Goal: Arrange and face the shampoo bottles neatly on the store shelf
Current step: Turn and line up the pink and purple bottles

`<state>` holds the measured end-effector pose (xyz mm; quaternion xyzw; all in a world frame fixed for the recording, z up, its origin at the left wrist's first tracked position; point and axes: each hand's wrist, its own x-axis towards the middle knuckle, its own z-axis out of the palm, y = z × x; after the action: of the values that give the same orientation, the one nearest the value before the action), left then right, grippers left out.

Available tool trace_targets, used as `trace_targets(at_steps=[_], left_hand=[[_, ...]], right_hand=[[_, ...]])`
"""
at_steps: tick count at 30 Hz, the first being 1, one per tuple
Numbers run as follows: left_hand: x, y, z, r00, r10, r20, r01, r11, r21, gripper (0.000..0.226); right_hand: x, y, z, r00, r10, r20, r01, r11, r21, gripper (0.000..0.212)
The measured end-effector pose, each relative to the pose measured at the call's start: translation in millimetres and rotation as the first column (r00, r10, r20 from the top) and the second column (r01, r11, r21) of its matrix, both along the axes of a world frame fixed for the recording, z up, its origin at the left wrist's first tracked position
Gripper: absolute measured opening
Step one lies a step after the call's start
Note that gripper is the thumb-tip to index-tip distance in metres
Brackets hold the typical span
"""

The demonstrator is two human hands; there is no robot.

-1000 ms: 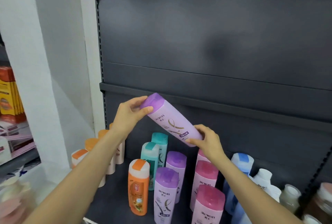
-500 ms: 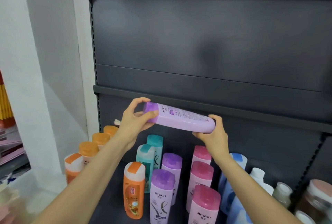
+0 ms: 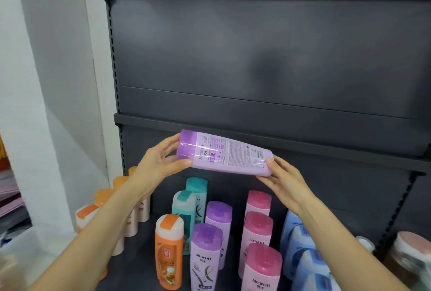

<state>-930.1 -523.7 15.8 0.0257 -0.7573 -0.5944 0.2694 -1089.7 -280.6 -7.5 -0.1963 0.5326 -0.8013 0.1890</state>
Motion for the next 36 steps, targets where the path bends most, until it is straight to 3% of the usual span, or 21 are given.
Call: trace_targets(at_steps=[4, 7, 13, 17, 25, 30, 33, 36], left_hand=[[-2.0, -2.4, 1.4, 0.992, 0.129, -0.009, -0.129, 0.978, -0.164, 0.070], [-4.7, -2.9, 2.5, 0.978, 0.197, -0.074, -0.209, 0.956, -0.207, 0.069], [-6.5, -0.7, 4.1, 0.976, 0.196, -0.090, -0.213, 0.948, -0.238, 0.069], [-4.2, -0.9, 7.0, 0.989, 0.133, -0.060, -0.142, 0.972, -0.189, 0.084], [-3.0, 3.4, 9.7, 0.997, 0.047, 0.060, -0.032, 0.973, -0.230, 0.080], [-8.7, 4.2, 4.7, 0.985, 0.171, 0.013, -0.157, 0.928, -0.339, 0.062], [-16.6, 6.5, 1.1, 0.968, 0.252, -0.013, -0.248, 0.940, -0.233, 0.053], [-24.9, 8.7, -1.3, 0.962, 0.271, -0.010, -0.270, 0.954, -0.132, 0.050]], right_hand=[[0.0, -0.1, -1.7, 0.997, 0.014, -0.075, -0.018, 0.999, -0.050, 0.037], [-1.7, -2.5, -3.2, 0.995, 0.008, -0.094, -0.018, 0.995, -0.101, 0.047], [-3.2, -0.3, -2.1, 0.994, 0.033, -0.102, -0.044, 0.993, -0.110, 0.050], [-3.9, 0.1, -0.8, 0.996, -0.042, -0.082, 0.040, 0.999, -0.024, 0.036], [-10.4, -6.6, -8.2, 0.981, -0.195, -0.001, 0.192, 0.964, 0.183, 0.018], [-16.3, -4.4, -10.2, 0.990, -0.140, 0.031, 0.130, 0.968, 0.217, 0.029], [-14.2, -3.2, -13.2, 0.999, -0.028, 0.035, 0.023, 0.989, 0.148, 0.021], [-13.2, -7.3, -18.3, 0.998, -0.050, 0.029, 0.045, 0.984, 0.174, 0.016]])
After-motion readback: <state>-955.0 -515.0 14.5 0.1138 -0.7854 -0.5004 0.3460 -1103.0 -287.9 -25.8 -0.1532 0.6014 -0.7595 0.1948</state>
